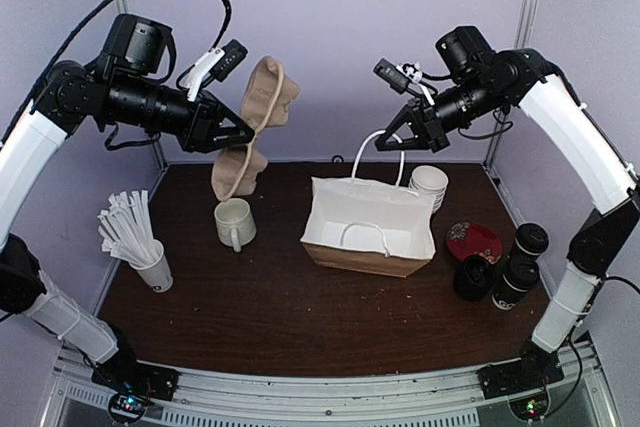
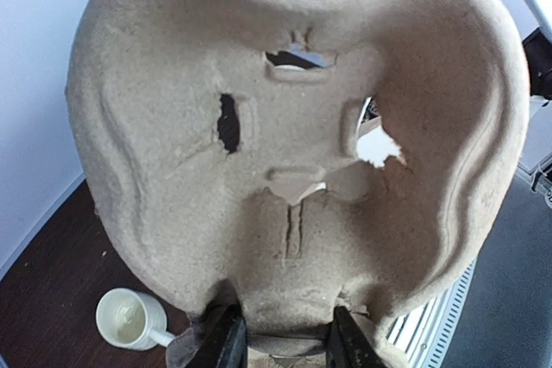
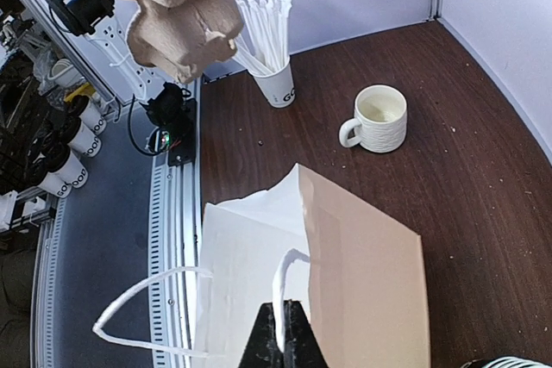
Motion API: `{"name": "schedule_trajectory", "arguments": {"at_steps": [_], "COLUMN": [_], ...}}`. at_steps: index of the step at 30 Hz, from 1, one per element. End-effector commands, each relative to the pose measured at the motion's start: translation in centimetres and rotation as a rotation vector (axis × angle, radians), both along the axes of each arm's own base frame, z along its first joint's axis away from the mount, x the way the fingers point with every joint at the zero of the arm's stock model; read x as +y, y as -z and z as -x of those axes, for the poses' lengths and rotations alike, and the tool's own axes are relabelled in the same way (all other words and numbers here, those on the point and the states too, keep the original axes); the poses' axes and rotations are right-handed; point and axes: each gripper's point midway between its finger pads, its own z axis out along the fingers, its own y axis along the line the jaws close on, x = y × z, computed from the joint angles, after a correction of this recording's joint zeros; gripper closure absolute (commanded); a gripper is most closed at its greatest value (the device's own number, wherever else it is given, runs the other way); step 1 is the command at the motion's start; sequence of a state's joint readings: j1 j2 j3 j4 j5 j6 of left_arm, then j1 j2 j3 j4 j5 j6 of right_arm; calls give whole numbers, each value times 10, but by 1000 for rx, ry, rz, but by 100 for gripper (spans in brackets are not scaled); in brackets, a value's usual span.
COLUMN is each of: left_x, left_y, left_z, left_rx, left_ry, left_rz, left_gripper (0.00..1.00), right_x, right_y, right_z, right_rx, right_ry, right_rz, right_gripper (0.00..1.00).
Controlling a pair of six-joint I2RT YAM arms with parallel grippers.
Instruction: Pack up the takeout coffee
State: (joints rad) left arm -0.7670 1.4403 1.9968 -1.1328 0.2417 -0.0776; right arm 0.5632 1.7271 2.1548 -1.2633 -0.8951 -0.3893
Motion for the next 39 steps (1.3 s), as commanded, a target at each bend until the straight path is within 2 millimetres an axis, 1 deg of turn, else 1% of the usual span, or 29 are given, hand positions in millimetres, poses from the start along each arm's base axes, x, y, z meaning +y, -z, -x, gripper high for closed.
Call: {"name": "schedule_trajectory", "arguments": {"at_steps": [1,3,7,9,12,15,19,23,26,33,39], "left_x": [-33,-41,-57,-70,-91,-109,-124,-134,-143,-170,-187], "left_y": [-33,-38,-41,-40,-34,-24,-13,-3,7,36,60], "left_z": [18,27,39,54,82,107,125,142,146,141,142], "left_rx": [-150,-181,-212,-243,-304,-369,-398,-436,-445,-447,-470], "left_ry": [194,248,313,375,486,569,640,681,698,736,769], "left_rz": [191,239,276,281,263,225,216,185,161,92,34], "left_gripper": [71,71,71,71,71,71,71,71,71,71,71], "right_x": [10,14,19,20,20,18,13,10,9,9,8], "right_y": [-7,-1,6,10,15,15,10,11,14,17,21], "right_z": [27,36,51,58,66,74,86,89,92,102,106], "right_rx": [13,24,58,89,129,147,157,150,172,197,206], "right_ry": [-87,-116,-163,-189,-217,-240,-262,-255,-262,-292,-297], "right_rz": [-23,-11,-11,-18,-24,-34,-52,-51,-53,-60,-54], "right_gripper": [100,100,100,100,100,100,100,100,100,100,100]}}
